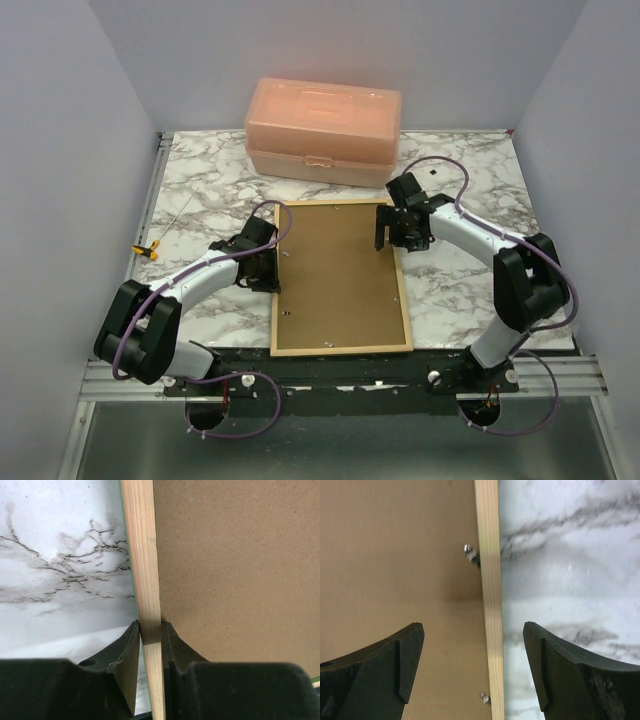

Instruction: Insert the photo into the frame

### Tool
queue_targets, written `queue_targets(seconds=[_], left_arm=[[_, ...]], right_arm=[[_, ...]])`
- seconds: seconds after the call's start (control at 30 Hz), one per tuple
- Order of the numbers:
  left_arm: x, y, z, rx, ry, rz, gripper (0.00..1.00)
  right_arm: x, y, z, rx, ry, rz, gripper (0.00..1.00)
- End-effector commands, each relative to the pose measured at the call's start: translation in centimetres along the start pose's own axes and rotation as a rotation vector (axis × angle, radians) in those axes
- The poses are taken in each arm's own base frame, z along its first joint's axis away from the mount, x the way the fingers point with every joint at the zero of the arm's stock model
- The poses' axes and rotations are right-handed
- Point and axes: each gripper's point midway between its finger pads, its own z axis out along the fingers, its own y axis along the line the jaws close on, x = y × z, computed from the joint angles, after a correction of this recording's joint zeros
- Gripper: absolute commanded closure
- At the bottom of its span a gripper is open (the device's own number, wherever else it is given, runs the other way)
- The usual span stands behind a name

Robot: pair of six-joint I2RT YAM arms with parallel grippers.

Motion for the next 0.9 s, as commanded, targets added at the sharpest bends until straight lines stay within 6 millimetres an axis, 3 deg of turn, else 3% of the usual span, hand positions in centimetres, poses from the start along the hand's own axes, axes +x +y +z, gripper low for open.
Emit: queue_targets(seconds=[0.0, 0.17, 0.3, 0.4, 0.5, 0.67, 0.77, 0.87], left_arm=[[0.0, -1.3, 0.0, 0.055, 0.015, 0.019, 0.86], [0.2, -1.2, 0.1, 0.057, 0.018, 0.021, 0.87], [0.1, -1.2, 0.2, 0.058, 0.019, 0.024, 0.87], [0.2, -1.2, 0.3, 0.059, 0.021, 0.026, 0.87], [0.3, -1.2, 0.4, 0.058, 0.023, 0.025, 0.87], [0.3, -1.2, 0.5, 0.06, 0.023, 0.026, 0.88], [0.3, -1.1, 0.5, 0.057, 0.026, 0.026, 0.88], [0.3, -1.2, 0.5, 0.06, 0.024, 0.026, 0.88]], right_arm=[[-3.2, 0.2, 2.6, 0.001, -0.041, -0.026, 0.13], [-3.8, -0.1, 5.1, 0.027, -0.013, -0.026, 0.2], [-3.7, -0.6, 6.2, 0.032, 0.002, -0.006, 0.4], [-4.0, -1.1, 6.8, 0.044, 0.0, 0.004, 0.43], [-4.1, -1.8, 7.3, 0.062, -0.002, 0.011, 0.6], [-4.1, -2.8, 8.2, 0.082, 0.006, 0.014, 0.76], [-4.2, -3.1, 8.4, 0.099, -0.003, 0.009, 0.99], [-4.3, -3.4, 8.5, 0.108, -0.023, 0.008, 1.0]])
